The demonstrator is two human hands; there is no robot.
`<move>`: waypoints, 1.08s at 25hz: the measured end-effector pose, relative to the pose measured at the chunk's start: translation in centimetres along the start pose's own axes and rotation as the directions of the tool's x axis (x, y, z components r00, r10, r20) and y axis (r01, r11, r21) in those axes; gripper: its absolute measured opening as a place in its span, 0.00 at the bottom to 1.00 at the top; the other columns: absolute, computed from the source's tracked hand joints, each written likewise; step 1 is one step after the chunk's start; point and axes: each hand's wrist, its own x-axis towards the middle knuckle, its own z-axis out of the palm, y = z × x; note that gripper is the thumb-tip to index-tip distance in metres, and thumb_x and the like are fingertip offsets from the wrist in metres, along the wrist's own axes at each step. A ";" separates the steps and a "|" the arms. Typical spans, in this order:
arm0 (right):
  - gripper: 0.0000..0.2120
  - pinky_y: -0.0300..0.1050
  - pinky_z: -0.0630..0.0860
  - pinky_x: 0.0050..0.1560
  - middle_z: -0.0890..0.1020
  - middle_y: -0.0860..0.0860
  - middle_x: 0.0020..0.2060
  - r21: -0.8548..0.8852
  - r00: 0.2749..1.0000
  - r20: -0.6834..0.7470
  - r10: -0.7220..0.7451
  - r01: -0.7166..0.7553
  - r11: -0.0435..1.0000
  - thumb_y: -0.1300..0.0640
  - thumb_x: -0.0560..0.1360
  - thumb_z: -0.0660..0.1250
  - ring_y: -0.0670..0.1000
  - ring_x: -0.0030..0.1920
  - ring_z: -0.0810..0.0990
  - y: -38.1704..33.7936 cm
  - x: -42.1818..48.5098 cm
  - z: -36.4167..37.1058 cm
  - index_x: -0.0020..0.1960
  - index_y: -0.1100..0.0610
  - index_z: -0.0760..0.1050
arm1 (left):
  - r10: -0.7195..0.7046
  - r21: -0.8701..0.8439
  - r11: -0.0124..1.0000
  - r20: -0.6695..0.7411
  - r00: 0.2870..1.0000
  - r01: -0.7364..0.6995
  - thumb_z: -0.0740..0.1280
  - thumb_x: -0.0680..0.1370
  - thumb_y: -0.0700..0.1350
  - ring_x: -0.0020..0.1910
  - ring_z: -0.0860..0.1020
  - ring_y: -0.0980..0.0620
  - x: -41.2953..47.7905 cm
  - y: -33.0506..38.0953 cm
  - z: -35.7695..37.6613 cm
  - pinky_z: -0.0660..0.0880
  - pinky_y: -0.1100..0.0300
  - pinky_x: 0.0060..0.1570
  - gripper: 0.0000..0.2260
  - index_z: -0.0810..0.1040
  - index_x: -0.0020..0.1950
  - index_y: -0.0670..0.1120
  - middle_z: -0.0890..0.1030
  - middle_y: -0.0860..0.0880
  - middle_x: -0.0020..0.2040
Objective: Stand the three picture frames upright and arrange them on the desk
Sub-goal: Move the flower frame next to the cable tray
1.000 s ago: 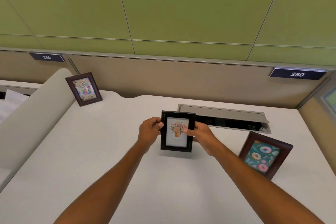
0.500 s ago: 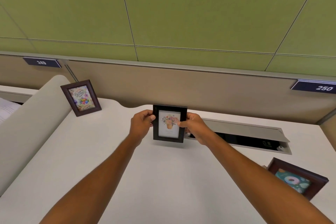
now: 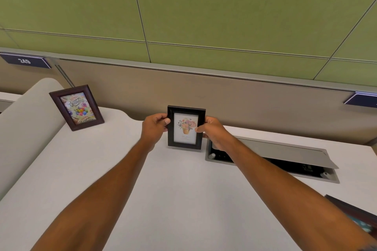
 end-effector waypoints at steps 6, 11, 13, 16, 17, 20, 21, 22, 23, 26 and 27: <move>0.18 0.56 0.82 0.65 0.87 0.54 0.63 -0.011 1.000 -0.026 0.014 -0.014 1.000 0.71 0.77 0.71 0.58 0.66 0.83 -0.4 1.0 -0.7 0.63 0.56 0.81 | -0.034 -0.054 0.998 0.038 0.999 0.037 0.69 0.84 0.34 0.50 0.84 0.45 1.1 -0.2 0.9 0.85 0.46 0.59 0.11 0.86 0.65 0.38 0.87 0.42 0.53; 0.18 0.43 0.77 0.46 0.86 0.56 0.64 -0.009 0.998 -0.046 0.034 -0.035 0.999 0.72 0.77 0.69 0.58 0.66 0.82 -0.1 1.2 -1.4 0.64 0.59 0.80 | -0.056 -0.064 0.996 0.059 0.997 0.060 0.70 0.84 0.35 0.47 0.84 0.48 1.1 -0.4 2.0 0.85 0.45 0.60 0.12 0.86 0.66 0.38 0.87 0.44 0.52; 0.19 0.43 0.78 0.47 0.86 0.56 0.64 -0.011 0.998 -0.042 0.038 -0.038 0.999 0.73 0.77 0.68 0.59 0.67 0.82 0.2 1.3 -1.6 0.65 0.59 0.80 | -0.064 -0.060 0.996 0.061 0.996 0.068 0.70 0.84 0.35 0.47 0.85 0.49 0.9 -0.6 2.2 0.85 0.45 0.60 0.11 0.86 0.65 0.39 0.88 0.44 0.51; 0.19 0.45 0.79 0.50 0.86 0.56 0.65 -0.011 0.999 -0.030 0.040 -0.040 0.999 0.73 0.78 0.68 0.59 0.67 0.82 0.7 1.4 -1.6 0.64 0.58 0.80 | -0.067 -0.070 0.995 0.056 0.996 0.070 0.69 0.84 0.35 0.52 0.86 0.46 0.7 -1.1 2.2 0.85 0.45 0.61 0.12 0.86 0.66 0.39 0.88 0.42 0.55; 0.19 0.45 0.80 0.51 0.86 0.56 0.65 -0.013 0.999 -0.026 0.037 -0.037 0.999 0.73 0.78 0.68 0.59 0.68 0.82 0.8 1.4 -1.5 0.64 0.58 0.80 | -0.071 -0.071 0.995 0.053 0.996 0.075 0.69 0.85 0.36 0.54 0.86 0.44 0.7 -1.2 2.1 0.85 0.44 0.62 0.12 0.86 0.67 0.38 0.88 0.41 0.57; 0.21 0.47 0.81 0.54 0.85 0.56 0.66 -0.013 0.999 -0.032 0.026 -0.026 1.000 0.74 0.78 0.68 0.59 0.68 0.81 1.1 1.7 -1.3 0.67 0.58 0.79 | -0.095 -0.053 0.994 0.055 0.994 0.098 0.69 0.85 0.38 0.58 0.86 0.42 0.7 -1.4 2.0 0.83 0.43 0.66 0.13 0.85 0.69 0.38 0.88 0.39 0.61; 0.22 0.48 0.82 0.55 0.85 0.56 0.66 -0.013 0.999 -0.037 0.026 -0.027 1.000 0.74 0.77 0.68 0.59 0.68 0.81 1.2 1.6 -1.2 0.69 0.58 0.79 | -0.107 -0.043 0.993 0.061 0.992 0.110 0.69 0.86 0.39 0.57 0.85 0.42 0.6 -1.4 2.0 0.82 0.42 0.67 0.13 0.85 0.69 0.38 0.88 0.39 0.61; 0.24 0.50 0.82 0.59 0.85 0.56 0.66 -0.017 0.999 -0.042 0.026 -0.027 0.999 0.74 0.77 0.69 0.59 0.69 0.81 1.4 1.6 -1.1 0.70 0.58 0.78 | -0.113 -0.034 0.993 0.071 0.991 0.115 0.69 0.86 0.40 0.57 0.85 0.43 0.5 -1.4 2.0 0.81 0.42 0.68 0.13 0.85 0.68 0.39 0.88 0.39 0.61; 0.25 0.53 0.82 0.63 0.85 0.56 0.67 -0.023 0.999 -0.045 0.023 -0.024 0.999 0.74 0.77 0.69 0.59 0.69 0.80 1.6 1.6 -1.0 0.71 0.58 0.77 | -0.116 -0.018 0.993 0.083 0.990 0.118 0.69 0.86 0.40 0.59 0.86 0.42 0.3 -1.5 1.9 0.81 0.42 0.69 0.13 0.85 0.69 0.40 0.88 0.40 0.61; 0.27 0.49 0.80 0.60 0.84 0.55 0.67 -0.033 0.998 -0.059 0.018 -0.020 0.999 0.74 0.77 0.69 0.58 0.69 0.79 1.6 0.9 -1.0 0.73 0.56 0.75 | -0.155 0.035 0.988 0.082 0.984 0.153 0.69 0.86 0.41 0.65 0.84 0.40 -0.5 -1.9 1.6 0.79 0.41 0.70 0.14 0.84 0.70 0.42 0.86 0.42 0.65; 0.28 0.45 0.80 0.54 0.84 0.54 0.66 -0.027 0.997 -0.071 0.016 -0.018 0.999 0.74 0.77 0.69 0.57 0.68 0.80 1.6 0.6 -1.1 0.73 0.55 0.75 | -0.172 0.054 0.984 0.059 0.983 0.169 0.69 0.85 0.42 0.66 0.83 0.40 -0.9 -2.3 1.3 0.79 0.41 0.71 0.14 0.84 0.71 0.42 0.86 0.42 0.66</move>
